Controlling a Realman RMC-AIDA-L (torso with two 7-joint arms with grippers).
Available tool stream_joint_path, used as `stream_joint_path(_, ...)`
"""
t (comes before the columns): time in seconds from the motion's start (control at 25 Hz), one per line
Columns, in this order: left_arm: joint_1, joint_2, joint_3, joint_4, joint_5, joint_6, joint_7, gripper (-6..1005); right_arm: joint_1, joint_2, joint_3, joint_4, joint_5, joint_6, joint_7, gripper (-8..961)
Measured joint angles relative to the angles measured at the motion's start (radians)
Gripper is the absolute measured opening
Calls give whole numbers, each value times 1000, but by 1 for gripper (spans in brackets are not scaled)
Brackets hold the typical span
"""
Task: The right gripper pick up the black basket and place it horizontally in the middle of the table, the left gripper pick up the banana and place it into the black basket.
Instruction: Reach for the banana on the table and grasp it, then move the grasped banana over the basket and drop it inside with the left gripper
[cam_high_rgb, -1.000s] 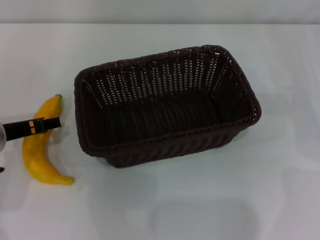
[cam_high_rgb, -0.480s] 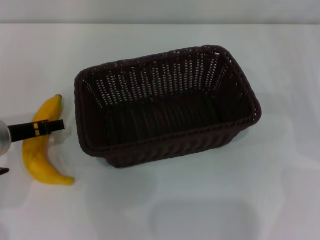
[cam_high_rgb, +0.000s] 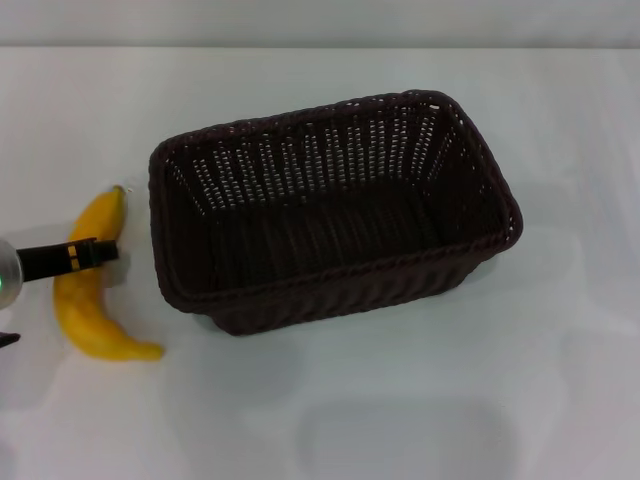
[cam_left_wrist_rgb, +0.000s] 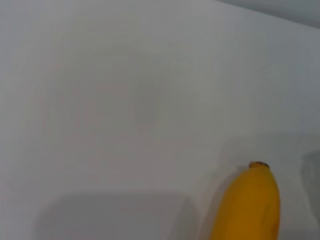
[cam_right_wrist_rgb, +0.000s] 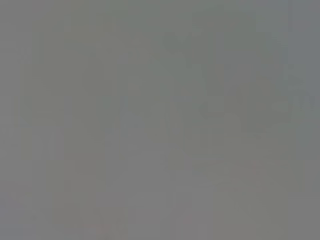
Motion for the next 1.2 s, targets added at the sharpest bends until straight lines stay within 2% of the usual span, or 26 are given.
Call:
stream_joint_path(0.16, -5, -1, -1, -5, 1, 4, 0, 600, 0, -1, 0, -6, 0, 0, 0, 842)
stream_joint_path(0.48, -9, 0, -18, 16, 8, 2, 6, 502, -2, 0, 0, -10, 0, 1, 0, 841)
stream_joint_path(0.72, 8, 0, -33, 64, 12, 9, 31, 502, -9, 6, 0, -10, 0, 5, 0, 841)
stream_joint_path(0.92, 58, -1, -98, 234, 13, 15, 67, 502, -14, 10, 0, -10, 0, 6, 0, 841)
stream_joint_path(1.04, 71, 0, -106, 335, 12, 21, 110, 502, -21, 11, 0, -10, 3, 8, 0, 841)
stream_joint_path(1.2, 64, -2, -94, 394, 3, 55, 181, 502, -22, 15, 0, -4, 5, 11, 0, 841)
